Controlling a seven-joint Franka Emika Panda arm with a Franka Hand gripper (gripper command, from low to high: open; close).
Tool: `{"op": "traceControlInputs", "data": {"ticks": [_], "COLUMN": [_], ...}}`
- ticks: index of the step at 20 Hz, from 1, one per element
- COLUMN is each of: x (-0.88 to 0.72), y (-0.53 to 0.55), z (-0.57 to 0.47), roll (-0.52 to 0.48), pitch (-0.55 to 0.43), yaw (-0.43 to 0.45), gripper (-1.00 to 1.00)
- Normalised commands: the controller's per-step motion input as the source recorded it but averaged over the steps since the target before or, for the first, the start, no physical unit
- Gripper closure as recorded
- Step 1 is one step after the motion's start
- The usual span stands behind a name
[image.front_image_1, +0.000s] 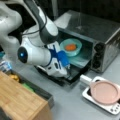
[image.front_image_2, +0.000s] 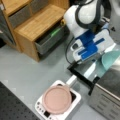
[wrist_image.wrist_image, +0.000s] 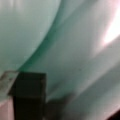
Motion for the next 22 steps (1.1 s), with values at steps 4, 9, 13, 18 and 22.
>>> {"op": "traceControlInputs", "data": {"ticks": [4,9,13,18,22], "x": [0.33,0.28,0.25,0.26,0.28], "y": [-0.32,-0.34,-0.34,-0.35,-0.37], "z": [0.06,0.03,0.0,0.01,0.05], "roll": [-0.045,-0.022,0.013,0.019,0.012], "pitch": [-0.014,0.016,0.047,0.062,0.079], "yaw": [0.278,0.294,0.286,0.291,0.296], "gripper": [-1.0,-1.0,-1.0,-1.0,-1.0]}}
